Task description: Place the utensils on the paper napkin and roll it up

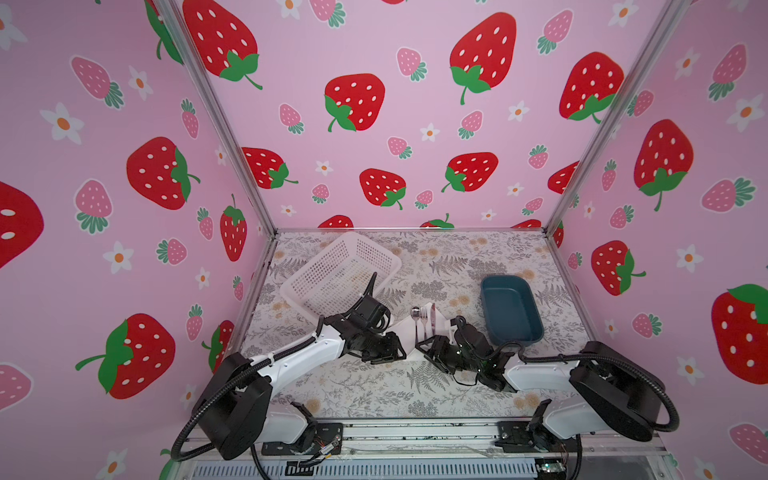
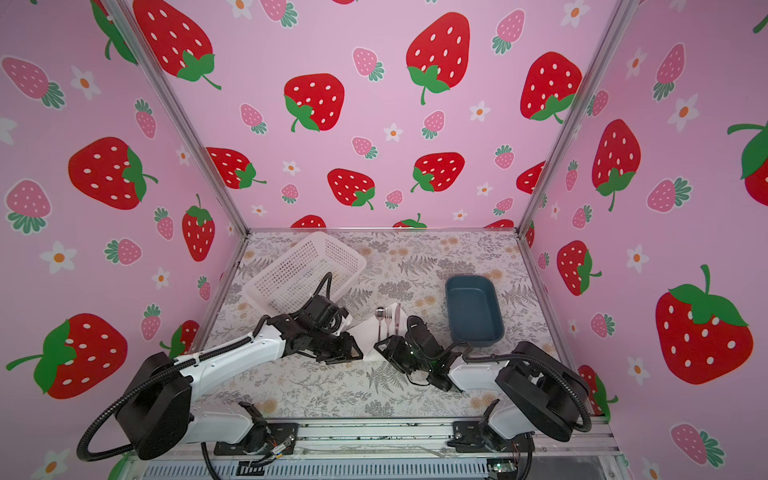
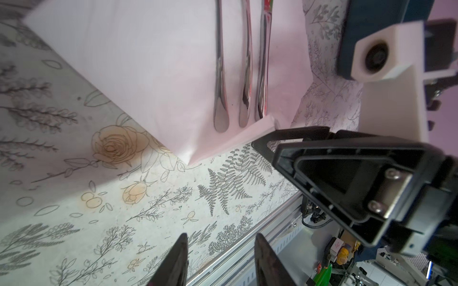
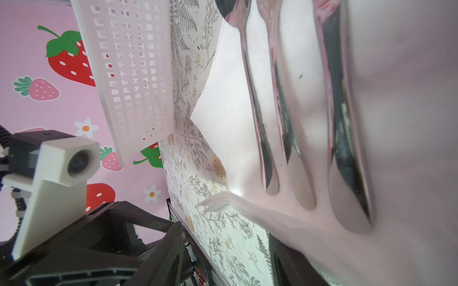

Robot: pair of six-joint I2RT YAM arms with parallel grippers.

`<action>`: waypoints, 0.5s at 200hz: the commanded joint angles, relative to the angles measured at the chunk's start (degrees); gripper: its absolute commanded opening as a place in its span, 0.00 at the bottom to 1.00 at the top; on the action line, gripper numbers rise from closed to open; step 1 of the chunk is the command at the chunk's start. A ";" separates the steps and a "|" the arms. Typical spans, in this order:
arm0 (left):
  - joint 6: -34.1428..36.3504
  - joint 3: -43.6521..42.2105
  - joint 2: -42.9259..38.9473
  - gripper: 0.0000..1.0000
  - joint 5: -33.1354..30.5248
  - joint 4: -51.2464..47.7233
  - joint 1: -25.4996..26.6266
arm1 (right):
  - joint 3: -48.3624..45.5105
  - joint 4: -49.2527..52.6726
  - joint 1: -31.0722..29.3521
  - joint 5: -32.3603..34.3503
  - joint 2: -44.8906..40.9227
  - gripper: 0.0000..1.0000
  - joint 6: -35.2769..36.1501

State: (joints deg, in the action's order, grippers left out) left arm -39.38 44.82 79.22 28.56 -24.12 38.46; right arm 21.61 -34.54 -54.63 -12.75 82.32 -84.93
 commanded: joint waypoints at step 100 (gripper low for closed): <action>-1.63 7.81 12.31 0.39 -1.88 5.58 3.91 | -0.85 8.21 2.59 2.01 -3.92 0.53 3.58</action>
State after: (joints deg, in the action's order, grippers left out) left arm -40.99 49.65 90.06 28.18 -18.74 42.06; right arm 20.82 -30.09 -52.36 -12.19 81.21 -83.29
